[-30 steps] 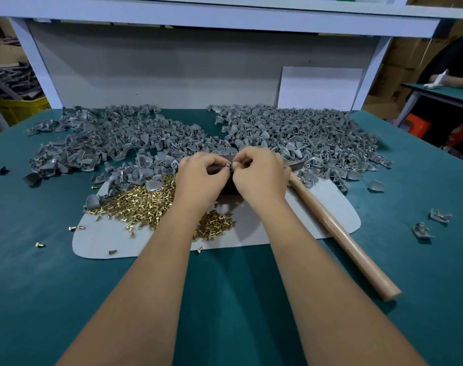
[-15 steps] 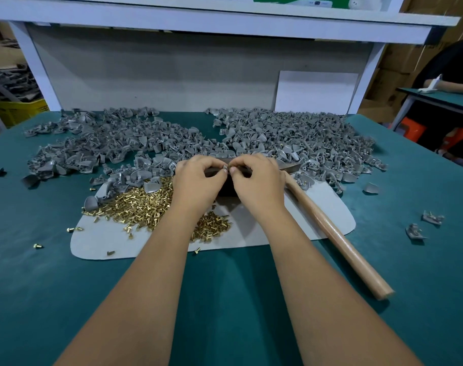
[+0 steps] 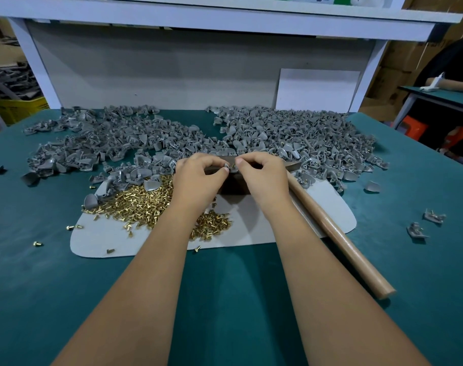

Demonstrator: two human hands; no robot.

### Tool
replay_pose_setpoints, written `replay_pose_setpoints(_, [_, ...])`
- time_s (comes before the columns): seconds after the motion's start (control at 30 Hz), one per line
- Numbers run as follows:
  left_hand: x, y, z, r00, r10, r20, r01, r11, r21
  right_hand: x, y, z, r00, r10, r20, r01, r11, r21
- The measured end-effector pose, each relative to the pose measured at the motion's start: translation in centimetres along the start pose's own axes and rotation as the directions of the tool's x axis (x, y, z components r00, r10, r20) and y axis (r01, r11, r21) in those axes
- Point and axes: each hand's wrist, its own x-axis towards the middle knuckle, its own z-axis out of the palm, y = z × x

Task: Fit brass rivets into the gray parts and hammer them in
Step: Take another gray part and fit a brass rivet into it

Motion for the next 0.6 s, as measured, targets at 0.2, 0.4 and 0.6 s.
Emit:
replay_pose_setpoints(0.2, [0.08, -0.17, 0.03, 1.000, -0.005, 0.003, 0.005, 1.000, -0.014, -0.01, -0.10, 0.28, 0.999, -0.039, 0.030, 0.042, 0.995, -0.087])
replay_pose_setpoints(0.4, [0.19, -0.27, 0.11, 1.000, 0.001, 0.015, -0.001, 0.999, -0.046, -0.08, -0.16, 0.42, 0.996, -0.085, 0.019, 0.087, 0.988, -0.128])
replay_pose_setpoints(0.6, [0.42, -0.30, 0.09, 1.000, -0.011, 0.019, 0.013, 0.996, -0.085, 0.37, -0.92, 0.51, 0.999, -0.030, 0.022, 0.036, 0.958, -0.285])
